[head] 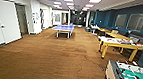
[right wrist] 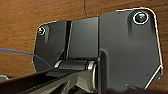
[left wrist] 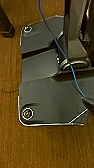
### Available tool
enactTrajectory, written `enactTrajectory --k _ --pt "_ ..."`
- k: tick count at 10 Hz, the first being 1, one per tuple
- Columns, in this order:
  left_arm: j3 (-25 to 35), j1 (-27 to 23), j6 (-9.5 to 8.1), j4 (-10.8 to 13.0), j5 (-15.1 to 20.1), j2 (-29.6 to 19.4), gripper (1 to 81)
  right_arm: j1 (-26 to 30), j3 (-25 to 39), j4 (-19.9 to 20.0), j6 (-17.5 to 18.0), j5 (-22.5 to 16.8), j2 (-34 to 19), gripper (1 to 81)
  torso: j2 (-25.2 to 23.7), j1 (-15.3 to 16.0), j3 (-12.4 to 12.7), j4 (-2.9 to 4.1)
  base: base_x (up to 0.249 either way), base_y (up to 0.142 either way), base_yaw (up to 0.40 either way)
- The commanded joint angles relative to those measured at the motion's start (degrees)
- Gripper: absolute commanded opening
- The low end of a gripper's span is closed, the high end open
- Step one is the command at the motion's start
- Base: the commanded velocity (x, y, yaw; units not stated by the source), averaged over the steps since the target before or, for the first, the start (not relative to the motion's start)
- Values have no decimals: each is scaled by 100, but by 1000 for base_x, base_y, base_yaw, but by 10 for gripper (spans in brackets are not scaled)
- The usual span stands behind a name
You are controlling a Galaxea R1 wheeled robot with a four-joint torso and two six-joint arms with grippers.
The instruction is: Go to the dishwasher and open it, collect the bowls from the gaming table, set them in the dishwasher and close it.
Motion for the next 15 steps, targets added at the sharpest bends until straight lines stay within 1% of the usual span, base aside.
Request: enactTrajectory --k 1,15 --pt "-4 -302 -16 -8 302 -63 811 318 46 -43 -28 -272 37 811 0 0 0 0 179 0 0" --pt "-12 -302 -16 9 302 -19 811 318 46 -43 -29 -272 28 811 -7 -13 -2 0 188 0 0"
